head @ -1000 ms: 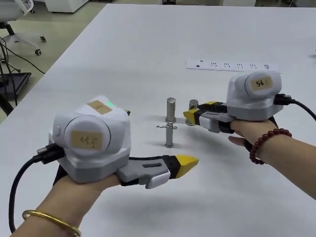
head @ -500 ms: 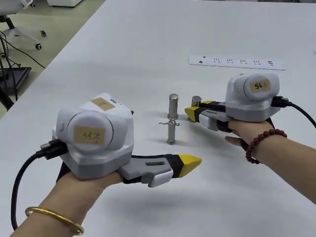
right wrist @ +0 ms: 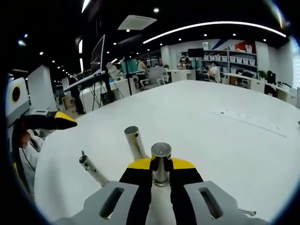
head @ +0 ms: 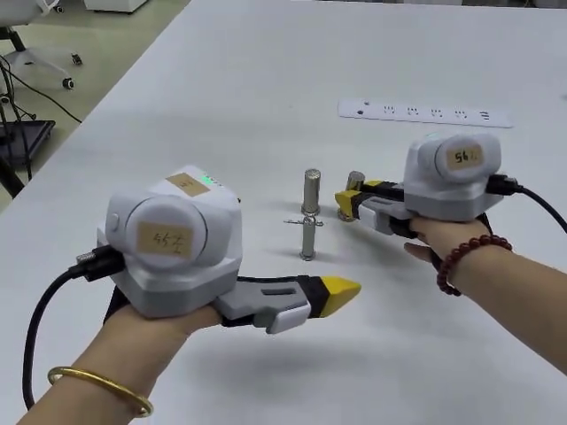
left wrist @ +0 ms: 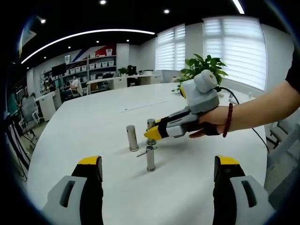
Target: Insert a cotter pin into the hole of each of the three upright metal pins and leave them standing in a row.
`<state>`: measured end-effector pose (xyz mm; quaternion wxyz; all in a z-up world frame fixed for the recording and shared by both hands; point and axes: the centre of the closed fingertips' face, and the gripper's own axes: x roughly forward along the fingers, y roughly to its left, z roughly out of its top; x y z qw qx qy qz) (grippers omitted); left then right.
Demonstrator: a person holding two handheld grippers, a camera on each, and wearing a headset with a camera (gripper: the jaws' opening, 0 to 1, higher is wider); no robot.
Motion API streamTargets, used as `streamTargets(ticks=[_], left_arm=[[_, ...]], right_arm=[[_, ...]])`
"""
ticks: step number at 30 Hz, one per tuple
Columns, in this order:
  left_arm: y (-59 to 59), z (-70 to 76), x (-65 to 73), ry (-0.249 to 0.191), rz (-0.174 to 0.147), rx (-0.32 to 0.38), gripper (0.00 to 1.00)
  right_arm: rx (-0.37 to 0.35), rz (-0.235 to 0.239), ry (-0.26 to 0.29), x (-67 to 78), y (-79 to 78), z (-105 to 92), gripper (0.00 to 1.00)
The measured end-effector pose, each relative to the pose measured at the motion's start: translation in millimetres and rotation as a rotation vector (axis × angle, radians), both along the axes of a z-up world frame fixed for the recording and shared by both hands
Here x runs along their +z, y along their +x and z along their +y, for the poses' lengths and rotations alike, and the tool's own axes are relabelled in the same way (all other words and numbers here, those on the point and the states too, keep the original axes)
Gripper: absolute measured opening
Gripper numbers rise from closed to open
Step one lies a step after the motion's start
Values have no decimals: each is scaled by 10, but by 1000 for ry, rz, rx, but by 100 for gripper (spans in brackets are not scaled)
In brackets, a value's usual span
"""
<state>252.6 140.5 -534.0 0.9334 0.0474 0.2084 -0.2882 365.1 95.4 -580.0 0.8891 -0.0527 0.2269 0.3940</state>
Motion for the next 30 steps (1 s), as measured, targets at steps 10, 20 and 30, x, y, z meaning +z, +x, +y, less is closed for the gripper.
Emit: streamTargets(ticks=[10,20,30], left_arm=[[6,37,30,10,-9,5,99],[-3,22,49,16,-14,2,99],[-12,9,4,29,-1,-6,99]], right_arm=[[-19,-11,-16,76,-186,-199,8],[-39,0,-35,82,-460,-458,8],[-34,6,-53,57,-708,-563,8]])
